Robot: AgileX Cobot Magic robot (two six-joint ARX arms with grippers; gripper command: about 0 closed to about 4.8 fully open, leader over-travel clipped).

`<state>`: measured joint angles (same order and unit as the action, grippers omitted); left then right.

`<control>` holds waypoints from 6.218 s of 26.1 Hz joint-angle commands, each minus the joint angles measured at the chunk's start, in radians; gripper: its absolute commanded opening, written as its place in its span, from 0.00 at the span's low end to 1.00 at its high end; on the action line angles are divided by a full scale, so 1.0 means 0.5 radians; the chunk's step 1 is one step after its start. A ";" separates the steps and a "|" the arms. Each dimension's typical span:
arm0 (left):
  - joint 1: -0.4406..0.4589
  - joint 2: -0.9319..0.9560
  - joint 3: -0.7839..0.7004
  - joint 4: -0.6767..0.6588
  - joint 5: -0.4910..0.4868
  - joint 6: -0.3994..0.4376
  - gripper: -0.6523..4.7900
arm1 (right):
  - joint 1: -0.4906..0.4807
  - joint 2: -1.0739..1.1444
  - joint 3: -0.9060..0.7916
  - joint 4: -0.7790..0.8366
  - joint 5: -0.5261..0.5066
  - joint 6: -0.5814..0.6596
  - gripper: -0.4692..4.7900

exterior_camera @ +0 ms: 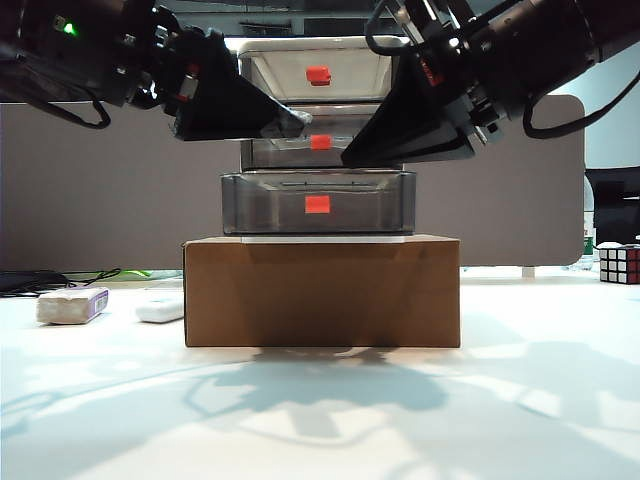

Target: Open the third layer of the drawer on the table, pick up the transparent tape on the table and put it in, and finally close the drawer.

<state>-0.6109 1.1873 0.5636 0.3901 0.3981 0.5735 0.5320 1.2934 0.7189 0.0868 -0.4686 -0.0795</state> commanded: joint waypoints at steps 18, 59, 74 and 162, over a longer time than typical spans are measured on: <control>0.001 0.151 0.016 0.170 0.156 0.063 0.46 | 0.002 -0.011 0.008 -0.021 -0.012 0.002 0.08; -0.196 -0.233 0.015 -0.774 0.166 -0.497 0.11 | 0.003 -0.362 0.008 -0.075 -0.040 0.002 0.08; -0.197 0.100 0.015 -0.324 -0.297 -0.452 0.11 | 0.003 -0.403 0.008 -0.137 -0.040 0.001 0.08; 1.167 -2.370 -1.112 -0.604 -0.473 -1.276 0.11 | -0.719 -2.588 -1.436 -0.172 0.947 -0.043 0.08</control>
<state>-0.0261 0.0017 0.0055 0.0731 0.1646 -0.0650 0.1719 0.0013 0.0071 -0.0242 0.0071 -0.1005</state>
